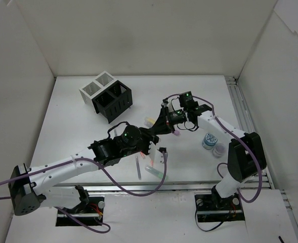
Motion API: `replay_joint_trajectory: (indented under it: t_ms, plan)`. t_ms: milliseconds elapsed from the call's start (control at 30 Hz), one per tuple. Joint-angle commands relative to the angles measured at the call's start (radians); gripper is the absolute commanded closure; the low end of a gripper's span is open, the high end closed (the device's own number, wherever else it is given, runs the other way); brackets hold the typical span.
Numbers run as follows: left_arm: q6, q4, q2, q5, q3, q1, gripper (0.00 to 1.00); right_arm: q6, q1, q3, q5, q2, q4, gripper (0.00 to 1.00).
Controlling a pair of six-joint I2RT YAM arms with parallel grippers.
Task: Sort the stationery into containers
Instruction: Place the pen in the storage box.
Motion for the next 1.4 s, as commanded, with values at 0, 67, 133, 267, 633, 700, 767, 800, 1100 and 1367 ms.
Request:
replay_joint_trajectory:
  t_ms: [0, 67, 133, 267, 633, 700, 767, 800, 1100, 1367]
  plan:
    - [0.019, 0.023, -0.018, -0.014, 0.024, -0.021, 0.78, 0.024, 0.005, 0.019, -0.078, -0.009, 0.039, 1.0]
    - [0.034, 0.035, -0.024, -0.017, 0.006, -0.021, 0.79, 0.024, 0.009, 0.028, -0.08, -0.009, 0.038, 1.0]
    - [0.042, 0.04, -0.032, -0.02, -0.006, -0.021, 0.79, 0.027, 0.017, 0.038, -0.083, -0.009, 0.038, 1.0]
    - [0.043, 0.041, -0.033, -0.028, -0.011, -0.021, 0.79, 0.034, 0.031, 0.045, -0.08, -0.012, 0.038, 1.0]
    - [0.0, 0.02, 0.013, -0.032, 0.024, -0.021, 0.64, 0.042, 0.048, 0.053, -0.057, -0.032, 0.036, 1.0]
    - [-0.004, 0.023, 0.022, -0.031, 0.03, -0.021, 0.71, 0.041, 0.048, 0.055, -0.051, -0.033, 0.036, 1.0]
    - [-0.006, 0.035, 0.031, -0.035, 0.033, -0.021, 0.82, 0.039, 0.052, 0.055, -0.051, -0.033, 0.038, 1.0]
    - [-0.013, 0.038, 0.034, -0.042, 0.04, -0.021, 0.92, 0.039, 0.048, 0.055, -0.049, -0.033, 0.038, 1.0]
    - [-0.043, 0.072, -0.001, -0.022, 0.037, -0.021, 1.0, 0.05, 0.035, 0.068, -0.008, -0.04, 0.038, 0.81]
    - [-0.082, 0.126, -0.118, 0.125, -0.025, 0.017, 1.0, 0.108, -0.066, 0.098, 0.205, -0.099, 0.061, 0.43]
